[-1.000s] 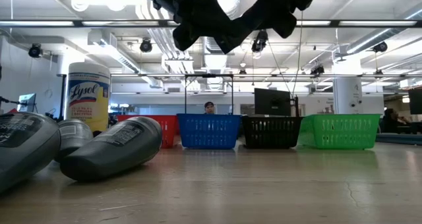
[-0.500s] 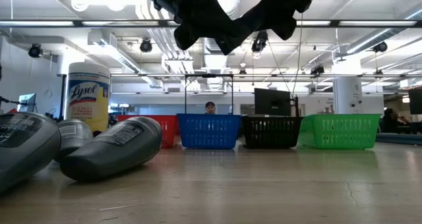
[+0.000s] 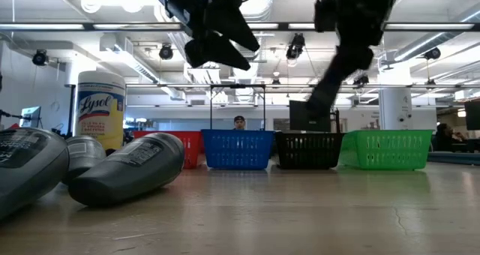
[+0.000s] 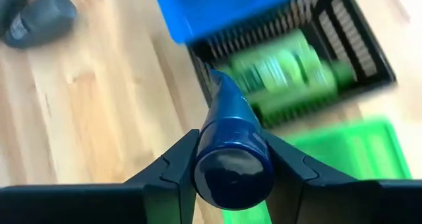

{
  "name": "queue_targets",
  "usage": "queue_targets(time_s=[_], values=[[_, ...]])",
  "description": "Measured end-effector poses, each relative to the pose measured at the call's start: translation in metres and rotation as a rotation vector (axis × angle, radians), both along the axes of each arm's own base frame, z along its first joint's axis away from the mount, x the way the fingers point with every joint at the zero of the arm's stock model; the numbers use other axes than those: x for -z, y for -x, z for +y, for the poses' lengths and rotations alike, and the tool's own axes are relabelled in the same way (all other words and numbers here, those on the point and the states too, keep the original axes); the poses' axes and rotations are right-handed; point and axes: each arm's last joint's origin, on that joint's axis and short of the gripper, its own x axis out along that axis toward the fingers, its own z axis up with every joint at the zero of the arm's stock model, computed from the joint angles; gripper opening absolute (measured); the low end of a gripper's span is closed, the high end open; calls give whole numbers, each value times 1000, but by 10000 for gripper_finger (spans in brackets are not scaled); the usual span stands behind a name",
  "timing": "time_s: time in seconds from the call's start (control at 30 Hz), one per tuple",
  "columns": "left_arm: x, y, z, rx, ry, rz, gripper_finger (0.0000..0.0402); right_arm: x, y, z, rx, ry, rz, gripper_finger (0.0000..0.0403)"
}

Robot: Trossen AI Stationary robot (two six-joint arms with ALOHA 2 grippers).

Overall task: Pick & Place Travel size toiletries
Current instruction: Put the shaving cream into the green basket

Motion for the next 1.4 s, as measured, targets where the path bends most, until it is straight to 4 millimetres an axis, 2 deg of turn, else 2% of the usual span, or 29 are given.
queue_targets(time_s=[0.1, 0.3, 0.47, 0.93, 1.3, 1.4], values=[[2, 2, 0, -6, 30, 26, 244, -2, 15, -22, 51, -95, 49, 119], [3, 3, 0, -4, 28, 43, 243, 3, 49, -72, 294, -327, 194, 123], [3, 3, 0, 11, 8, 46, 243, 12, 59, -97, 316, -516, 201, 120], [14, 13, 4, 24, -30, 203, 243, 62, 35, -107, 231, -646, 387, 138], [15, 15, 4, 25, -31, 222, 243, 73, 30, -110, 204, -665, 407, 186], [16, 15, 4, 24, -31, 228, 243, 75, 29, -113, 245, -598, 428, 199]])
